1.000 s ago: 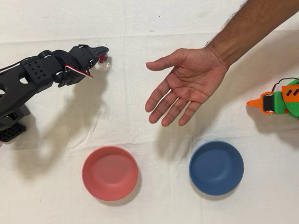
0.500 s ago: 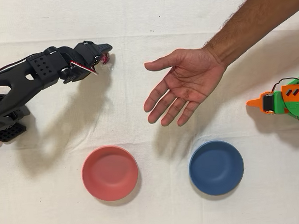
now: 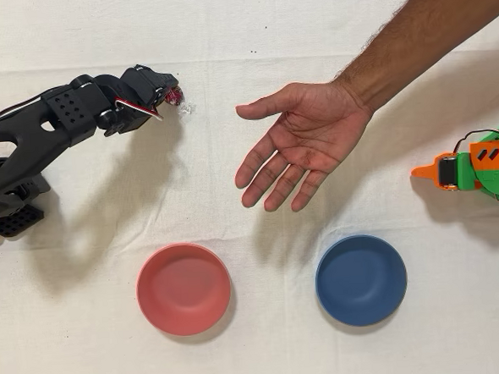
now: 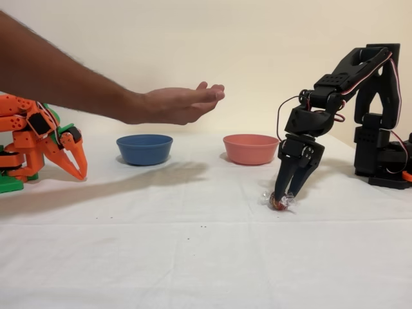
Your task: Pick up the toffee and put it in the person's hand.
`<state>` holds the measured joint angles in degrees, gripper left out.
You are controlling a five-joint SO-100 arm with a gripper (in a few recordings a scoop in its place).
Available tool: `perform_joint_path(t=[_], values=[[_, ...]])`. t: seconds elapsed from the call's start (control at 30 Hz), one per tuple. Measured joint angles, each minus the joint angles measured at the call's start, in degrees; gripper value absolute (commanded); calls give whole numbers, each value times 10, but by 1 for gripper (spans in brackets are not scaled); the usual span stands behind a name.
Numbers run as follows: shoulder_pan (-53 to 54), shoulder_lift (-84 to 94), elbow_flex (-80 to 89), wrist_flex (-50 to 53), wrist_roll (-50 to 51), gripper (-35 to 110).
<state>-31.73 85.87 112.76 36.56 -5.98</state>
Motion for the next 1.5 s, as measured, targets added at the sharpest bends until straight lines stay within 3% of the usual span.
perform_joint_path(t=[0.23, 0.97, 1.5], values=[[1, 0, 0, -1, -17, 6], [6, 11, -61, 24, -24, 6], [73, 133, -198, 127, -47, 6]])
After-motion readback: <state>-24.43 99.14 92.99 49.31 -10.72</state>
